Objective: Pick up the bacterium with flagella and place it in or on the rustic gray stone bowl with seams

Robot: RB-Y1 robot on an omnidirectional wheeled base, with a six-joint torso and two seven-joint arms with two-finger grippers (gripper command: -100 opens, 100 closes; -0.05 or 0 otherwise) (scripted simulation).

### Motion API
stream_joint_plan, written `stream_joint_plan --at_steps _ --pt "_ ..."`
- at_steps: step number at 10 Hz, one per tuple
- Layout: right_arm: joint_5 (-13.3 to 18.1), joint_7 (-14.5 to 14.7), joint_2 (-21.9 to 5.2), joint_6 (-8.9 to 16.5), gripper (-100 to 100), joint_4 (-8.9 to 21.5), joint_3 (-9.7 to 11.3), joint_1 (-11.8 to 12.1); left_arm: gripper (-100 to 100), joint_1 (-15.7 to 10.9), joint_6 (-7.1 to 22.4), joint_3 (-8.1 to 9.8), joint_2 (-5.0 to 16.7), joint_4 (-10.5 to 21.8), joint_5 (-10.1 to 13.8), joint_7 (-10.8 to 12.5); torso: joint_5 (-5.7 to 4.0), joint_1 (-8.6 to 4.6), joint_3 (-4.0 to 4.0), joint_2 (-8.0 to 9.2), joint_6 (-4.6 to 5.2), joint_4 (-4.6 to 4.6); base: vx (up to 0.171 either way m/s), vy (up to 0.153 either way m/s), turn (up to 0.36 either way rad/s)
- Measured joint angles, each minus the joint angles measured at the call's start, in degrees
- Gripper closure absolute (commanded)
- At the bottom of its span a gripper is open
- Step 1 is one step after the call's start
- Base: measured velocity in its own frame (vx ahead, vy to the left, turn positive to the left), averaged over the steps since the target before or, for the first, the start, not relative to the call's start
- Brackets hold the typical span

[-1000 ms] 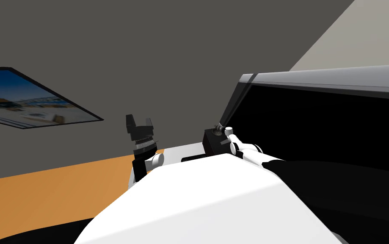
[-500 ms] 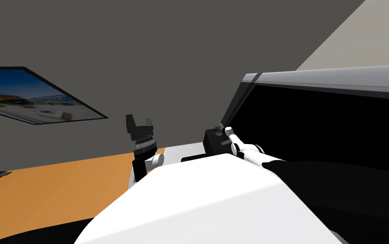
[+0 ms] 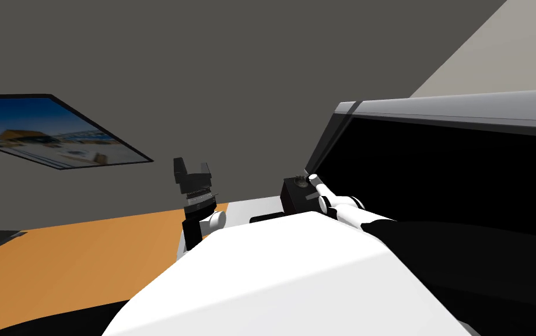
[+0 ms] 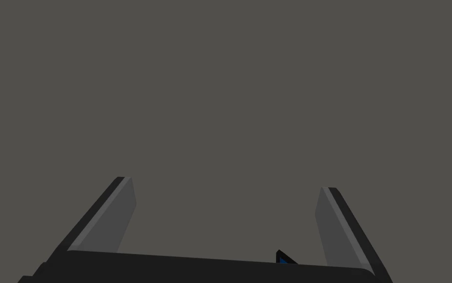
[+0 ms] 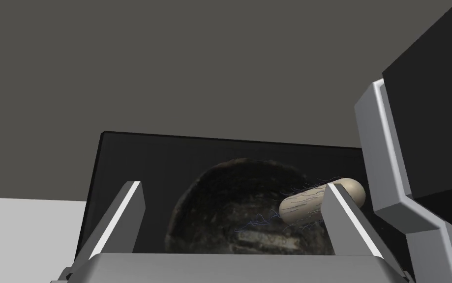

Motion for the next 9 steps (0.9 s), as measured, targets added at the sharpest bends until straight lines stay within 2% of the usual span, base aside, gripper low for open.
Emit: stream_joint_plan --at_steps 2,4,5,6,9 --pt "3.4 3.5 0.1 0.1 -100 -0.8 0.1 0.4 0 0.0 0.0 0.00 0.0 0.0 0.0 0.0 0.01 0.04 0.02 0.03 -0.01 0.01 -0.006 0.006 0.020" --pt "6.2 4.9 0.1 0.1 -100 -0.8 0.1 0.4 0 0.0 0.0 0.00 0.0 0.0 0.0 0.0 0.00 0.01 0.01 0.01 0.00 0.00 -0.031 0.030 0.101" --pt "3.9 5.8 -1.5 -0.3 -100 0.7 -1.3 1.8 0 0.0 0.0 -0.01 0.0 0.0 0.0 0.0 0.03 0.19 0.11 0.22 -0.02 0.03 -0.085 0.083 0.277" --pt "6.0 3.2 -2.3 0.0 -100 -0.7 -1.8 3.3 0 0.0 0.0 -0.01 0.0 0.0 0.0 0.0 0.07 0.30 0.18 0.30 -0.05 0.07 -0.070 0.069 0.230" --pt "4.2 4.3 -2.7 -0.5 -100 1.4 -2.3 2.6 0 0.0 0.0 0.00 0.0 0.0 0.0 0.0 0.01 -0.01 0.03 0.04 0.01 0.02 -0.001 0.001 0.002"
